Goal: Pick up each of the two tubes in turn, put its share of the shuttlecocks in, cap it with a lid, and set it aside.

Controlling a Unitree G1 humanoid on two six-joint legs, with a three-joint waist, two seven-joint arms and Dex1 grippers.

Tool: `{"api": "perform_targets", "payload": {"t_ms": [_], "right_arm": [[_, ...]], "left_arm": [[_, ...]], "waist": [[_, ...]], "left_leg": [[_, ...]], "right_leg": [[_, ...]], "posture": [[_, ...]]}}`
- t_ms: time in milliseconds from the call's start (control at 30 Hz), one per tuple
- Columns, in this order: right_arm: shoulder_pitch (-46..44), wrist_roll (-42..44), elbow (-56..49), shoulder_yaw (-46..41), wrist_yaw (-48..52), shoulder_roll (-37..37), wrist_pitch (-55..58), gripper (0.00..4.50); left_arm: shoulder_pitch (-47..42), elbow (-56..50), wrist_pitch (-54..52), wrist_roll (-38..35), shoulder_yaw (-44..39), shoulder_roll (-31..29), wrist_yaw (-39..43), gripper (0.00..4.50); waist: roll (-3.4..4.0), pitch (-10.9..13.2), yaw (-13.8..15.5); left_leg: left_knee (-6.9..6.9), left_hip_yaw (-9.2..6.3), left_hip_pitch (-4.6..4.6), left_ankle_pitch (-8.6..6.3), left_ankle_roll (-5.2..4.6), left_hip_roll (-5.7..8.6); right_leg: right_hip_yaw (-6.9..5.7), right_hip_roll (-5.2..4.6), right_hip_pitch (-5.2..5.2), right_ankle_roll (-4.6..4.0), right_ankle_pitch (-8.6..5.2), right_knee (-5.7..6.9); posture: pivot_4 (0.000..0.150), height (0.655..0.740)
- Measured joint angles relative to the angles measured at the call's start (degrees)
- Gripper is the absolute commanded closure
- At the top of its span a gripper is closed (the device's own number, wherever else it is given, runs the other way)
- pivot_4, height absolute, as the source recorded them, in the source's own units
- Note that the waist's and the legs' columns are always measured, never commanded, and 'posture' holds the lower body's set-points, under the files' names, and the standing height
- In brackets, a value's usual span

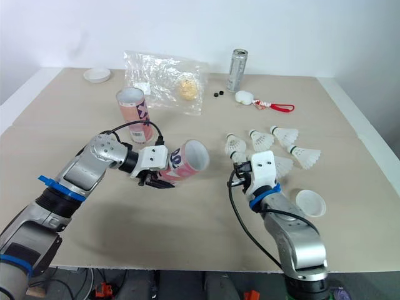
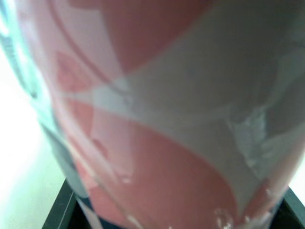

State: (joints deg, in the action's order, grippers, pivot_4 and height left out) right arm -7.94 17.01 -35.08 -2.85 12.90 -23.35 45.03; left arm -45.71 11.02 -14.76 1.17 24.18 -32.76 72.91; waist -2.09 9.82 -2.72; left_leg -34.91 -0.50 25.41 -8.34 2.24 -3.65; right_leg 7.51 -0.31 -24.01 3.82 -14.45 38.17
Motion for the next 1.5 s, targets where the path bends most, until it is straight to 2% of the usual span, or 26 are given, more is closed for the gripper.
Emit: {"api": "perform_targets", "payload": {"t_ms": [167,267,333,467,667,900,933,967,1033,1133,1167,1200,1233,1367,1500], "right_arm": [[-3.7,1.2,-7.0,-2.8,13.6,-16.2,-5.8,4.43],[-5.6,-0.5,-4.4,-4.5,28.8,-30.1,-20.7,4.43],[-8.0,-1.7,-2.1,-5.3,36.1,-34.3,-30.0,4.43],[-12.6,-2.6,3.7,-0.8,42.2,-34.0,-38.1,4.43],[-21.1,-7.3,12.7,6.7,45.7,-31.1,-45.1,4.43],[-25.8,-11.8,20.1,11.3,48.8,-29.1,-51.4,4.43],[-26.5,-11.8,20.6,11.6,49.3,-28.6,-51.6,3.82],[-26.9,-11.8,20.9,11.8,49.6,-28.2,-51.8,3.62],[-27.5,-11.7,21.3,11.9,50.1,-27.3,-51.8,2.7],[-28.8,-10.3,21.4,11.3,50.4,-26.6,-50.7,1.08],[-28.8,-9.9,21.4,11.1,50.4,-26.5,-50.3,0.93],[-28.7,-7.3,20.9,10.0,50.3,-25.6,-47.4,0.25],[-28.5,-5.5,20.3,9.4,50.2,-25.1,-45.5,0.02],[-26.9,3.5,17.9,3.8,45.6,-23.1,-33.2,0.02],[-22.4,10.4,18.0,-7.8,30.9,-16.3,-19.1,0.02]], "left_arm": [[-1.1,2.5,0.2,-0.1,-0.1,0.3,0.1,2.08],[-2.3,4.1,-0.6,-0.2,-0.1,1.2,0.7,2.08],[-2.7,4.4,-1.8,-0.2,-0.2,1.5,1.2,2.08],[-3.4,4.7,-3.2,-0.2,-0.2,2.2,1.6,2.08],[-3.4,4.1,-3.8,-0.2,-0.1,2.9,1.3,2.08],[-2.1,1.8,-5.1,-0.2,-0.6,2.4,0.7,2.08],[-2.0,1.5,-5.3,-0.2,-0.6,2.3,0.5,2.08],[-1.9,1.3,-5.5,-0.2,-0.6,2.3,0.3,2.08],[-1.4,0.8,-5.7,-0.3,-0.8,2.3,-0.1,2.08],[-0.9,-0.1,-6.1,-0.3,-0.9,2.1,-0.2,2.08],[-0.9,-0.3,-6.2,-0.3,-0.9,2.1,-0.2,2.08],[-0.8,-0.4,-6.4,-0.3,-0.9,2.1,-0.3,2.08],[-0.8,-0.4,-6.5,-0.3,-1.0,2.1,-0.3,2.08],[-0.8,-0.3,-6.6,-0.3,-1.2,2.1,-0.6,2.08],[-0.9,0.8,-6.1,-0.3,-1.7,1.2,-0.9,2.08]], "waist": [[0.06,0.0,0.0],[0.29,0.2,0.0],[0.23,0.1,0.0],[0.25,0.2,0.0],[0.26,0.2,0.0],[0.3,0.2,0.0],[0.3,0.2,0.0],[0.3,0.2,0.0],[0.3,0.2,0.0],[0.31,0.2,0.0],[0.31,0.2,0.0],[0.31,0.2,0.0],[0.31,0.2,0.0],[0.31,0.2,0.0],[0.26,0.2,0.1]], "left_leg": [[-0.05,-0.01,-0.04,0.02,-0.03,0.0],[-0.11,0.06,-0.04,0.02,-0.03,0.09],[-0.11,0.0,-0.09,0.01,-0.04,0.06],[-0.12,0.02,-0.05,0.01,-0.04,0.08],[-0.14,0.02,-0.01,0.01,-0.04,0.09],[-0.09,0.01,0.01,-0.03,-0.07,0.09],[-0.08,0.0,0.01,-0.03,-0.07,0.09],[-0.08,-0.01,0.01,-0.03,-0.07,0.09],[-0.08,-0.01,0.01,-0.03,-0.07,0.09],[-0.09,-0.01,0.0,-0.03,-0.07,0.09],[-0.09,-0.01,0.0,-0.03,-0.07,0.08],[-0.08,-0.01,0.0,-0.03,-0.07,0.08],[-0.08,-0.02,0.0,-0.03,-0.07,0.08],[-0.1,-0.06,0.0,-0.03,-0.07,0.09],[-0.13,-0.16,-0.01,-0.02,-0.07,0.08]], "right_leg": [[-0.01,0.01,0.06,0.01,0.02,-0.01],[0.03,-0.08,0.08,0.05,0.02,-0.03],[-0.02,-0.03,0.12,0.03,0.0,-0.04],[0.03,-0.05,0.11,0.05,0.01,-0.03],[0.02,-0.04,0.07,0.09,0.02,-0.02],[0.01,-0.03,0.05,0.28,0.07,-0.01],[0.01,-0.03,0.05,0.28,0.07,0.0],[0.01,-0.03,0.06,0.28,0.07,0.0],[0.01,-0.03,0.06,0.28,0.07,0.0],[0.0,-0.03,0.07,0.27,0.08,0.0],[0.0,-0.03,0.07,0.27,0.08,0.01],[0.01,-0.03,0.08,0.27,0.08,0.01],[0.01,-0.03,0.07,0.27,0.09,0.02],[0.0,-0.04,0.1,0.27,0.1,0.05],[-0.06,0.0,0.15,0.26,0.11,0.06]], "posture": [[0.15,0.74],[0.15,0.74],[0.15,0.74],[0.15,0.74],[0.15,0.74],[0.15,0.74],[0.15,0.74],[0.15,0.74],[0.15,0.74],[0.15,0.74],[0.15,0.74],[0.15,0.74],[0.15,0.74],[0.15,0.74],[0.15,0.74]]}}
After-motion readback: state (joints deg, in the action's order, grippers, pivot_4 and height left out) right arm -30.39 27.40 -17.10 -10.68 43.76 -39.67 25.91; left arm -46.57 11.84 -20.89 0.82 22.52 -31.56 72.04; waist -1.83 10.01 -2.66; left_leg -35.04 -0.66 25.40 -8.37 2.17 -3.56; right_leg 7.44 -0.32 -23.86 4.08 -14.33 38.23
